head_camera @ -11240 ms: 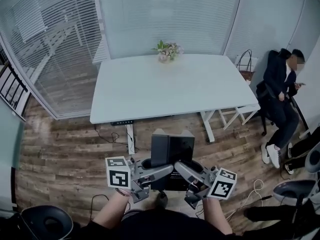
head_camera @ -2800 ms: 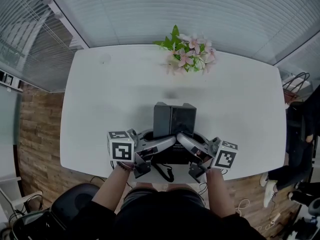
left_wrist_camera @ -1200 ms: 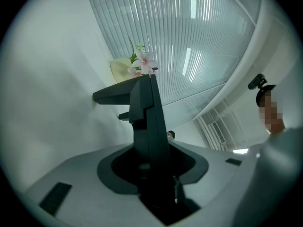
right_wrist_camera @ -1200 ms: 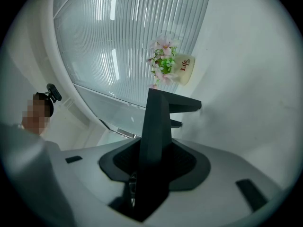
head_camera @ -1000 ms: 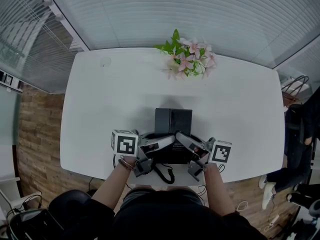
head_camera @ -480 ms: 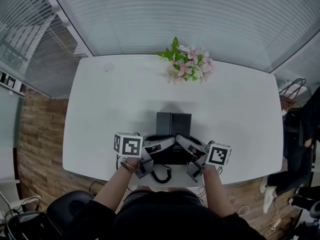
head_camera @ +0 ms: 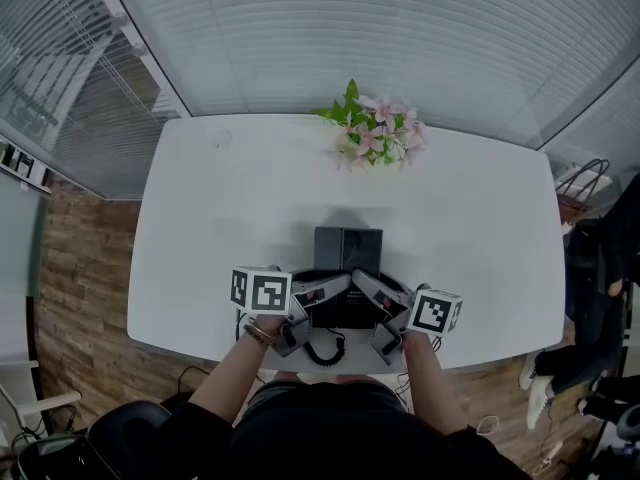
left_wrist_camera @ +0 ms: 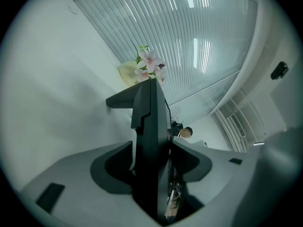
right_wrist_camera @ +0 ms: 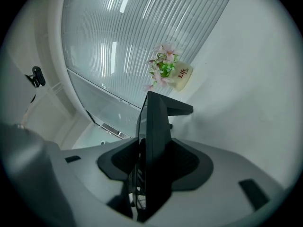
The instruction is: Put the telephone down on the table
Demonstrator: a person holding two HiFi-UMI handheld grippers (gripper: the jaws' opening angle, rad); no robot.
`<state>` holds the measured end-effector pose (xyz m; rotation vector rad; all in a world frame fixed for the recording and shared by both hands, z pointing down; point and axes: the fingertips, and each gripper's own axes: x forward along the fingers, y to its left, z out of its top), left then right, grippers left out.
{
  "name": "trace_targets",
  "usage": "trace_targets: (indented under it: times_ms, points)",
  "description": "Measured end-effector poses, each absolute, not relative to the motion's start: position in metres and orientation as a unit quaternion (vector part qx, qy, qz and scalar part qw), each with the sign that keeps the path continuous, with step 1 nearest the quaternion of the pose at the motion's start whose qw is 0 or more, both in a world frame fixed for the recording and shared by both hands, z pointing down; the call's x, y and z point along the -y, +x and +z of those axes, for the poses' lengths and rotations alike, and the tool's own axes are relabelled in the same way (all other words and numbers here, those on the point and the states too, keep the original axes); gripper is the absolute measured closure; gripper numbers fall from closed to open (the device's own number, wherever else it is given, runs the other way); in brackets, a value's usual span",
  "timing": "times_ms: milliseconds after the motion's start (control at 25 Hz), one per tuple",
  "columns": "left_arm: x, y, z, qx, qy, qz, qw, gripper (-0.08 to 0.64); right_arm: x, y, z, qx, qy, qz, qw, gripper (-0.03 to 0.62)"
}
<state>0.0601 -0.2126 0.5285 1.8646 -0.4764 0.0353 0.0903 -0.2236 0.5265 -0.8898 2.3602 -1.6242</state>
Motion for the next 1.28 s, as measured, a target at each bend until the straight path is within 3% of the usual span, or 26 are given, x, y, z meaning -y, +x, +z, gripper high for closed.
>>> trace_targets:
  times_ms: [1280]
  points:
    - [0.2114, 0.0568, 0.5378, 0.243, 0.8, 0.065, 0.544, 0.299, 0.2227, 0.0999, 0.5275, -0.812, -0.359, -0.46, 0.004, 0.362]
